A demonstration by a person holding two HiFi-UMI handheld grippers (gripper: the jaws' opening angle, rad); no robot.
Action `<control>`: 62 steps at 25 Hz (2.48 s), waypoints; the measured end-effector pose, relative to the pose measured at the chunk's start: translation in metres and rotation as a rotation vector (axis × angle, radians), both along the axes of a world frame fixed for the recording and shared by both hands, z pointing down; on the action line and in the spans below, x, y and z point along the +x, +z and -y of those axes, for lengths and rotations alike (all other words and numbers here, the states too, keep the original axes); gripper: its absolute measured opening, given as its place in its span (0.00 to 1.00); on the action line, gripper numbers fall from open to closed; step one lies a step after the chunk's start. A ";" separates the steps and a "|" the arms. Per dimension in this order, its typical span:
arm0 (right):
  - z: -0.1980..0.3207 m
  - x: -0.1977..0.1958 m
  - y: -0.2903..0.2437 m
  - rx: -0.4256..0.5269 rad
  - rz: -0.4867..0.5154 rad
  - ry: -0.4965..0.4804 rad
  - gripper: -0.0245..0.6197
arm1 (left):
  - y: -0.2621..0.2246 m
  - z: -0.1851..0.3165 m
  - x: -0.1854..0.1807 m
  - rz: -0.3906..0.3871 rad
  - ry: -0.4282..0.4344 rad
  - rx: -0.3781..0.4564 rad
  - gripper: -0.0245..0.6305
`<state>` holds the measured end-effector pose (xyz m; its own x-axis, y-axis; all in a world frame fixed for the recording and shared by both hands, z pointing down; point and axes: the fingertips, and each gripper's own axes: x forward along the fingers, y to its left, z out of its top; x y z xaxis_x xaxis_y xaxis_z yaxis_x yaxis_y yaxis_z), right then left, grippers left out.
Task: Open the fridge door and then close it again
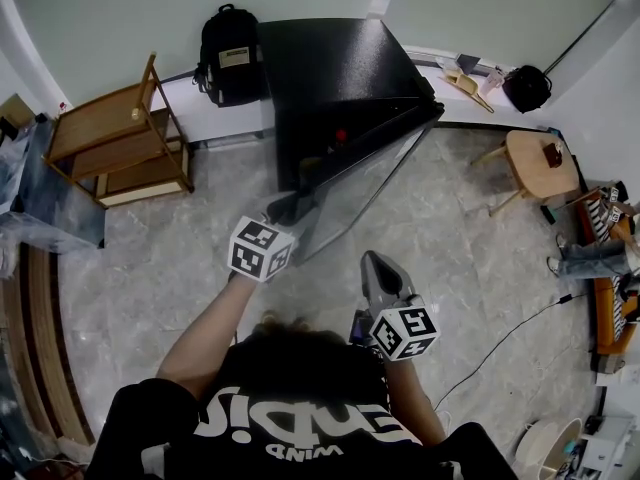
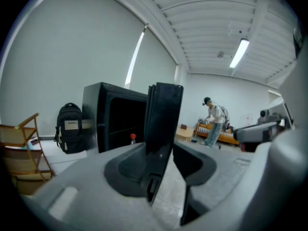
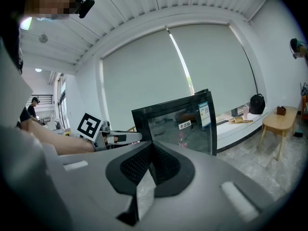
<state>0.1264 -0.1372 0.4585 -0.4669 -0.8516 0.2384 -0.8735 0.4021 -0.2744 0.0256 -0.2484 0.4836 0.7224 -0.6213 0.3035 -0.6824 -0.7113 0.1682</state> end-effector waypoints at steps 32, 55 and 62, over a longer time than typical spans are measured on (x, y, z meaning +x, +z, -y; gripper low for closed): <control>-0.009 0.011 0.000 0.001 0.006 0.034 0.03 | -0.003 -0.044 0.029 -0.067 0.071 -0.039 0.29; -0.005 0.011 0.002 -0.001 0.010 0.030 0.03 | -0.002 -0.045 0.028 -0.061 0.045 -0.028 0.29; 0.001 0.007 0.002 -0.002 0.011 0.018 0.03 | -0.002 -0.036 0.022 -0.049 0.029 -0.023 0.29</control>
